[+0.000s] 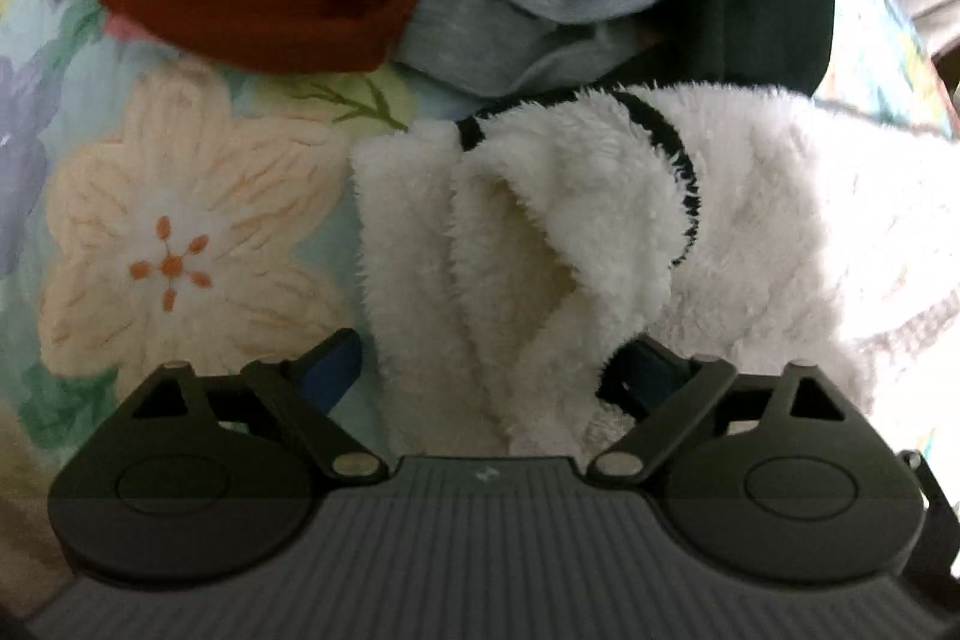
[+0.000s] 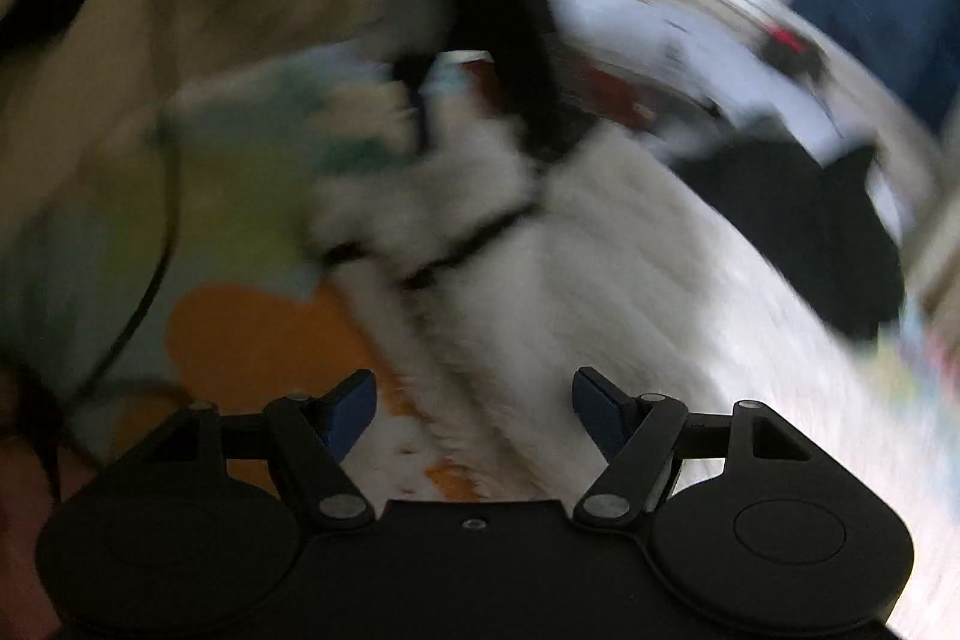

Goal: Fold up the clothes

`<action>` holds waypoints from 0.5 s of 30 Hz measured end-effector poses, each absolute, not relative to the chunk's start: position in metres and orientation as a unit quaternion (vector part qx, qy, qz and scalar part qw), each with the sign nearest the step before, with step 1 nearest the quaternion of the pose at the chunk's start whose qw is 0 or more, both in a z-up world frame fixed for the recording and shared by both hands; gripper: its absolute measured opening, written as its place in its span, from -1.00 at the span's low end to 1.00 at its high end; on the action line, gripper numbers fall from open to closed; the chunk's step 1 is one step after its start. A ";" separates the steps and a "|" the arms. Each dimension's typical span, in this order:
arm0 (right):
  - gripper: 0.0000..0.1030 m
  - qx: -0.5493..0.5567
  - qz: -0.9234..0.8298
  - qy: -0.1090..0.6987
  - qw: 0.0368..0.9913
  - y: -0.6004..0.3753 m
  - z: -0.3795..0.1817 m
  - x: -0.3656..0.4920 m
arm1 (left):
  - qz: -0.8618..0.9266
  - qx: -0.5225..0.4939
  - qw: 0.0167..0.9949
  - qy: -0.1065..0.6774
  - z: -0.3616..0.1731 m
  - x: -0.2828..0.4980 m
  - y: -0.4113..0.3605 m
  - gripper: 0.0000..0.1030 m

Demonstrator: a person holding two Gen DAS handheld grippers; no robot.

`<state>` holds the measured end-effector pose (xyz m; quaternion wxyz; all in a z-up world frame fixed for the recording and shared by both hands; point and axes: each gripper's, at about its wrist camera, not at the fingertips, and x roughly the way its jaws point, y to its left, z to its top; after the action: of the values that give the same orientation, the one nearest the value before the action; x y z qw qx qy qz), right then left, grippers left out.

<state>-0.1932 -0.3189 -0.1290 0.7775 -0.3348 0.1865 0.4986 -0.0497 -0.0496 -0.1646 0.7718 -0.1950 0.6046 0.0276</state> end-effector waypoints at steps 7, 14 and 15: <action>-0.52 -0.380 0.461 0.143 0.789 -0.274 -0.137 -0.195 | -0.017 -0.158 0.796 0.584 -0.160 -0.046 -0.067 0.16; -0.68 -0.196 0.438 0.181 0.859 -0.334 -0.072 -0.150 | -0.064 -0.129 0.851 0.506 -0.084 -0.055 -0.086 0.32; -0.68 -0.149 0.434 0.193 0.867 -0.350 -0.064 -0.139 | -0.077 -0.149 0.855 0.491 -0.073 -0.055 -0.084 0.44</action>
<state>-0.1393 -0.3498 -0.0642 0.8675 -0.1489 0.1926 0.4339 -0.0551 -0.0842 -0.0730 0.8550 -0.1491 0.4908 -0.0767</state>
